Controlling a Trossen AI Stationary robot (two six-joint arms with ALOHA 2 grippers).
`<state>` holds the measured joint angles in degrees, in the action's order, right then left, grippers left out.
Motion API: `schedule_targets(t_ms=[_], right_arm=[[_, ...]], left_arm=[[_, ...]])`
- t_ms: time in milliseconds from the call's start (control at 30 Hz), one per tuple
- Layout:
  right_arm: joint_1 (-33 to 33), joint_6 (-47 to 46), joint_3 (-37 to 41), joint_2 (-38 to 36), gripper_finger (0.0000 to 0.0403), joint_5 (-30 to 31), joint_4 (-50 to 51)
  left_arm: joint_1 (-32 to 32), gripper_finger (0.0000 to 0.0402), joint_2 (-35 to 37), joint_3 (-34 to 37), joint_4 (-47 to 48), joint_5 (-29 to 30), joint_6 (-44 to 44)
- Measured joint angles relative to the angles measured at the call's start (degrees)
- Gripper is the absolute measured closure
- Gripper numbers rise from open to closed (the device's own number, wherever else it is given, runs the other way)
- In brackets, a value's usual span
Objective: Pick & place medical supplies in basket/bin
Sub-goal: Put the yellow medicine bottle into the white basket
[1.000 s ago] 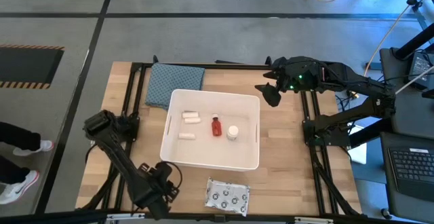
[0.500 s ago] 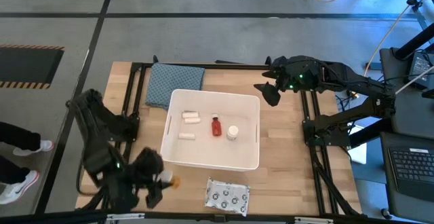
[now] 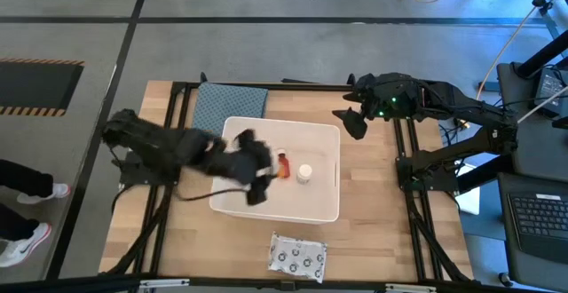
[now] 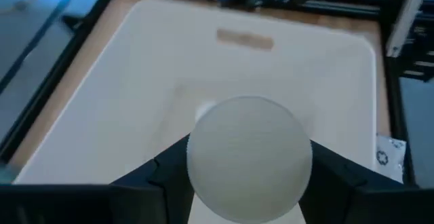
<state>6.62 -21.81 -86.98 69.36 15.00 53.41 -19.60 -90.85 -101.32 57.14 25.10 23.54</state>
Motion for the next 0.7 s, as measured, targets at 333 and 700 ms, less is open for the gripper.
schedule_targets(t_ms=[333,700], right_arm=[[0.02,3.34,0.0,0.0,0.0091,-0.02,0.02],[-0.01,7.34,0.0,0.0,0.0091,0.01,0.07]], left_arm=[[9.95,0.0203,-10.2,1.52,-7.87,-14.11,-14.8],[11.83,0.0203,-20.1,3.43,-13.72,-17.96,-16.72]])
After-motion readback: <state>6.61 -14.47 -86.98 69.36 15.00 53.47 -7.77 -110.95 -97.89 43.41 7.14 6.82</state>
